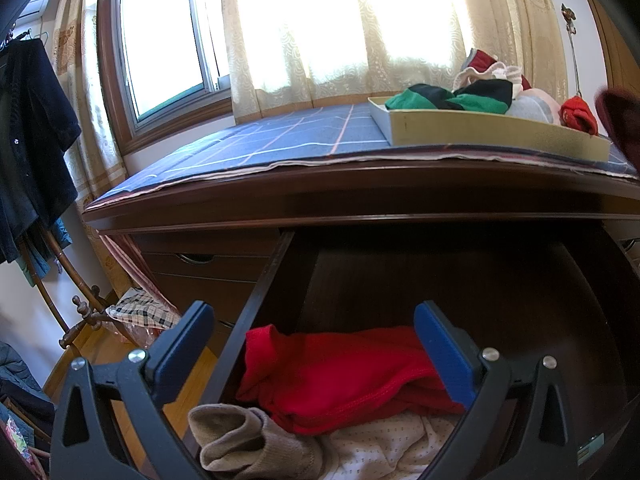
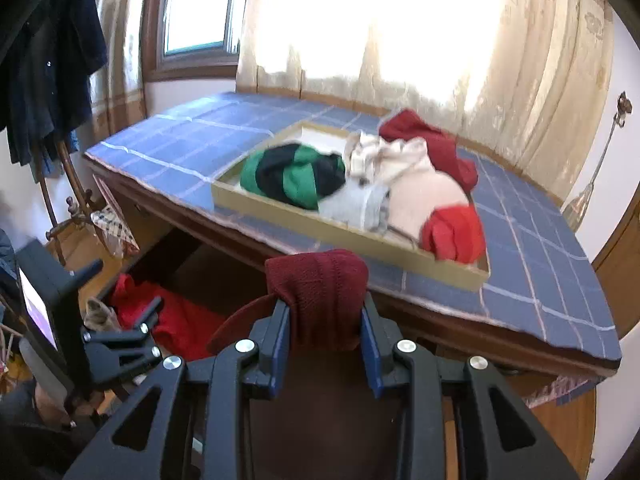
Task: Take underwear out of drawer
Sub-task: 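Carry the dark red garment with the right gripper over the tray box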
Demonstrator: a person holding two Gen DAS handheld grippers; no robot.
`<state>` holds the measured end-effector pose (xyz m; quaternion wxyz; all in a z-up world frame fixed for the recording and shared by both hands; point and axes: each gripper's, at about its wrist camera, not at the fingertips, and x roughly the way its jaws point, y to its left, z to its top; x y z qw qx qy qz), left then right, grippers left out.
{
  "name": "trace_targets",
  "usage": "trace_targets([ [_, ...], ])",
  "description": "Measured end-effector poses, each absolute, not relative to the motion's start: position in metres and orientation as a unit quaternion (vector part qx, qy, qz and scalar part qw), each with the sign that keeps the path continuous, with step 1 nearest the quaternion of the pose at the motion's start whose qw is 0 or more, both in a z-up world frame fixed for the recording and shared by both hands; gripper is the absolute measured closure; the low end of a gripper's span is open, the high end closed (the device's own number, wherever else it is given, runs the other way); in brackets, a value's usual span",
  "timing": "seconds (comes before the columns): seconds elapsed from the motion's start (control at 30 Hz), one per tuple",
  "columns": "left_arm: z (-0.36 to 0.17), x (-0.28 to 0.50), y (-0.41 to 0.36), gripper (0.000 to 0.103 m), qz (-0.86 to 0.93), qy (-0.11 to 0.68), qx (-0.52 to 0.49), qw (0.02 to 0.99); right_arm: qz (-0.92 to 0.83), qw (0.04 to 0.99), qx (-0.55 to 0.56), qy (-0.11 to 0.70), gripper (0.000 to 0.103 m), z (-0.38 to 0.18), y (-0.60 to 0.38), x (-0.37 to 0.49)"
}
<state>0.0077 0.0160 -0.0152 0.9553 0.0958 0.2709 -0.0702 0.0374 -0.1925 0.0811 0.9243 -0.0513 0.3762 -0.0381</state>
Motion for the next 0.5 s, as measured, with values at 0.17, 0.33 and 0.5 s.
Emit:
trace_targets([
  [0.17, -0.015, 0.008, 0.016, 0.001, -0.070, 0.271, 0.096, 0.955, -0.031, 0.938, -0.040, 0.343, 0.069, 0.110, -0.194, 0.051],
  [0.33, -0.015, 0.008, 0.016, 0.001, -0.070, 0.271, 0.096, 0.955, -0.013, 0.948, 0.000, 0.317, 0.069, 0.137, -0.203, 0.076],
  [0.5, -0.015, 0.007, 0.016, 0.001, -0.071, 0.270, 0.096, 0.955, -0.009, 0.950, 0.004, 0.312, 0.069, 0.144, -0.202, 0.113],
])
